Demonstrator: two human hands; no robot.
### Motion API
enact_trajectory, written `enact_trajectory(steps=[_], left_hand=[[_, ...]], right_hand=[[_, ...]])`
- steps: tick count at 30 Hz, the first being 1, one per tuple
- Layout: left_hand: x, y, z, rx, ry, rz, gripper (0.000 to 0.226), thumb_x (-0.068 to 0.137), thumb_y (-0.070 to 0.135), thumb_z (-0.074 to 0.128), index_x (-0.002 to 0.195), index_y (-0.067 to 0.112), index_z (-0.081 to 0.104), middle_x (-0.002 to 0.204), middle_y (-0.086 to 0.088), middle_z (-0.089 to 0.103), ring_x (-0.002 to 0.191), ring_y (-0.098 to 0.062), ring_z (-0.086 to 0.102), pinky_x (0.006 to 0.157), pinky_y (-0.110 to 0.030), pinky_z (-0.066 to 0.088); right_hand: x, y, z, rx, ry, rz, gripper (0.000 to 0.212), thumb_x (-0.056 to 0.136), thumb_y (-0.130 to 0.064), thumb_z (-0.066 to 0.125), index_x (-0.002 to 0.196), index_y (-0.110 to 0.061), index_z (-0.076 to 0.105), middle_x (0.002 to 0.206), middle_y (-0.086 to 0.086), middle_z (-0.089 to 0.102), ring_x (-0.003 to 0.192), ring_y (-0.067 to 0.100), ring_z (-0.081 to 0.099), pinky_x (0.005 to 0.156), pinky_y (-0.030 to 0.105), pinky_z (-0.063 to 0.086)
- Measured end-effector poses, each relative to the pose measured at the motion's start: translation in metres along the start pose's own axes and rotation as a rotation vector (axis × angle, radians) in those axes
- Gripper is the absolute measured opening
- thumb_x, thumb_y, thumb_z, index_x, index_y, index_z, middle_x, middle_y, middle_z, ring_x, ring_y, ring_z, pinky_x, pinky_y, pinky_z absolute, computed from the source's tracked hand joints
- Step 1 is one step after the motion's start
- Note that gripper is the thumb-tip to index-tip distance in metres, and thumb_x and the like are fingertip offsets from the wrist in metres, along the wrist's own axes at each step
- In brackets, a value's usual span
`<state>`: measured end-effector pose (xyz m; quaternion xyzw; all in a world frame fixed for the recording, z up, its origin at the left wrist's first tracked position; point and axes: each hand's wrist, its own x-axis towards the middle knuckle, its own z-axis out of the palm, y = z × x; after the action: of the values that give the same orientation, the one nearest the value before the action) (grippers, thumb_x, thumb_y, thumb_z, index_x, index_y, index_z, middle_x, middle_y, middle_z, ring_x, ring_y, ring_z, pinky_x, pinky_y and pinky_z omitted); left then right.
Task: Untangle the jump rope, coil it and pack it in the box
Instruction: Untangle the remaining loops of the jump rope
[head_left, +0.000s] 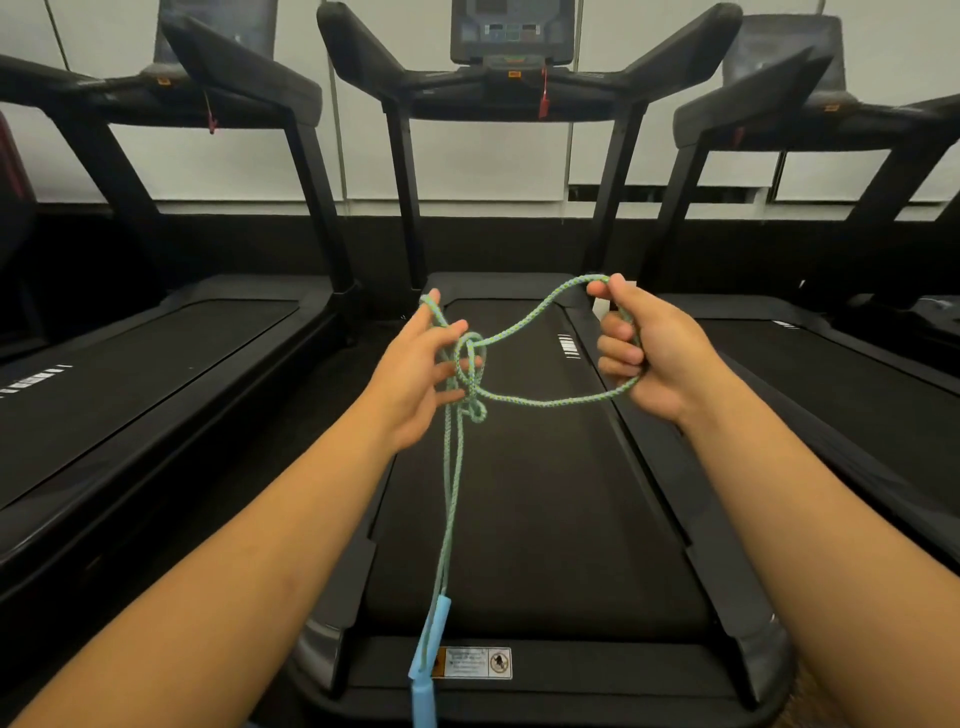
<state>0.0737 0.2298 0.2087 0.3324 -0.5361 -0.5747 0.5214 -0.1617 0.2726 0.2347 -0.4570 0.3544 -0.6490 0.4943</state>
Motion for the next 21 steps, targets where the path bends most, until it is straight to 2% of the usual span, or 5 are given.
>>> enact_trajectory(steps=[7,9,13,17,21], left_hand=[[-0.011,0.009,0.027,-0.15,-0.143,0.013,0.085,0.098,-0.013,0.037,0.16,0.036,0.005,0.139,-0.021,0.054,0.112,-0.038,0.069,0.091,-0.055,0.058],[-0.01,0.014,0.033,-0.322,-0.108,-0.019,0.083,0.096,-0.017,0.034,0.16,0.028,0.007,0.139,-0.026,0.051,0.117,-0.041,0.065,0.09,-0.056,0.057],[-0.008,0.022,0.04,-0.535,-0.031,-0.052,0.071,0.095,-0.016,0.026,0.157,0.016,0.016,0.143,-0.029,0.046,0.129,-0.045,0.054,0.092,-0.056,0.052],[-0.012,0.027,0.048,-0.603,-0.004,-0.042,0.072,0.094,-0.015,0.021,0.159,0.013,0.011,0.148,-0.029,0.042,0.138,-0.046,0.045,0.103,-0.057,0.045],[-0.011,0.028,0.046,-0.608,0.015,-0.009,0.072,0.092,-0.017,0.022,0.158,0.013,0.015,0.146,-0.03,0.043,0.137,-0.046,0.045,0.108,-0.057,0.043]], right_hand=[[0.001,0.036,-0.01,-0.808,0.246,-0.067,0.048,0.093,-0.04,0.07,0.136,-0.022,0.057,0.112,-0.002,0.064,0.096,0.015,0.061,0.086,0.033,0.051],[-0.01,0.039,0.002,-0.944,0.305,-0.265,0.032,0.089,-0.04,0.072,0.117,-0.026,0.065,0.107,-0.005,0.065,0.092,0.008,0.06,0.085,0.029,0.048],[-0.036,0.042,0.039,-0.952,-0.002,-0.188,0.042,0.083,-0.054,0.074,0.077,-0.013,0.067,0.065,-0.001,0.069,0.058,0.01,0.064,0.06,0.029,0.05],[-0.042,0.079,0.053,-0.976,-0.017,-0.006,0.051,0.075,-0.066,0.075,0.09,-0.018,0.068,0.077,-0.001,0.075,0.072,0.017,0.071,0.073,0.04,0.06],[-0.037,0.093,0.059,-0.566,-0.057,0.064,0.016,0.098,-0.033,0.064,0.097,-0.018,0.068,0.098,0.005,0.079,0.085,0.018,0.072,0.094,0.049,0.058]])
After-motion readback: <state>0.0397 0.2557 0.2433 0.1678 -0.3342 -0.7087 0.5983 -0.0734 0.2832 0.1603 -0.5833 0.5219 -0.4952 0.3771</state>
